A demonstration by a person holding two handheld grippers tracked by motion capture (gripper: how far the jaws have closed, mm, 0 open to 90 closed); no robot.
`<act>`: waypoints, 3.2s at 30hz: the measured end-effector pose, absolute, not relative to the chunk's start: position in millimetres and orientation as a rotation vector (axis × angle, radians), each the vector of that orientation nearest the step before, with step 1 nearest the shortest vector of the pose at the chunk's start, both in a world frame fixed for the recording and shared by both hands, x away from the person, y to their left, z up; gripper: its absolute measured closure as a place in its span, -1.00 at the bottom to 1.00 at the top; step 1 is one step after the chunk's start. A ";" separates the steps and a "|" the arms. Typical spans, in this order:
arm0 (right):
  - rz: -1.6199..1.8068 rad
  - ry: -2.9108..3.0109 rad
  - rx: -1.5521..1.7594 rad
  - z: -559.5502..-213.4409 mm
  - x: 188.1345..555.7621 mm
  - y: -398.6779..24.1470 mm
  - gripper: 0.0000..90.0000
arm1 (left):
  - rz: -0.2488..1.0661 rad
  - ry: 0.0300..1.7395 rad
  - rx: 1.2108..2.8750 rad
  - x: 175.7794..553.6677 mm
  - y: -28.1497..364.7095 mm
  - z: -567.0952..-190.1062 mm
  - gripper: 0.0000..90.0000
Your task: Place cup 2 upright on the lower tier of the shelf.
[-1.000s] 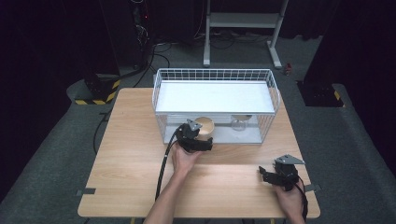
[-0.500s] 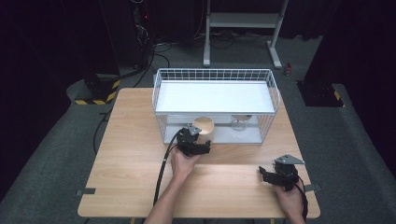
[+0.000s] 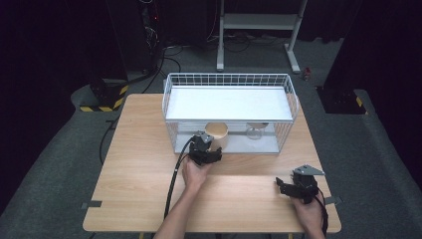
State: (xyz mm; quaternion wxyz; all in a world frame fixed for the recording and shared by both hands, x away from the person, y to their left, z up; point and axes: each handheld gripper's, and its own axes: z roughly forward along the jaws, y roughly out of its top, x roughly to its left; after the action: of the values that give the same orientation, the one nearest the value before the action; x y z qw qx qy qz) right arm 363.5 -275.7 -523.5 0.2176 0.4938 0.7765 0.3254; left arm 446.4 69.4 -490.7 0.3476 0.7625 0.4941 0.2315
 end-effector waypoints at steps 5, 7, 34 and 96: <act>0.901 2.150 1.369 -523.5 363.5 -275.7 -0.45 | 0.612 1.301 1.992 449.9 68.3 -490.6 -0.11; 0.901 2.151 1.367 -523.5 363.5 -275.6 -0.45 | 0.610 1.306 1.993 451.4 68.6 -492.3 -0.04; 0.901 2.150 1.375 -523.3 363.2 -275.3 -0.45 | 0.572 1.361 1.990 474.9 67.3 -501.1 0.58; 0.901 2.148 1.376 -523.4 363.2 -275.2 -0.45 | 0.580 1.225 1.900 431.6 96.9 -471.6 -0.20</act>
State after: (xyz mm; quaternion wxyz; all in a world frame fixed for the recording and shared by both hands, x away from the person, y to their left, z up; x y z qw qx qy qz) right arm 363.2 -275.2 -523.4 0.2161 0.4965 0.7752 0.3253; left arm 431.6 96.9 -471.6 0.3931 0.7485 0.4827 0.2285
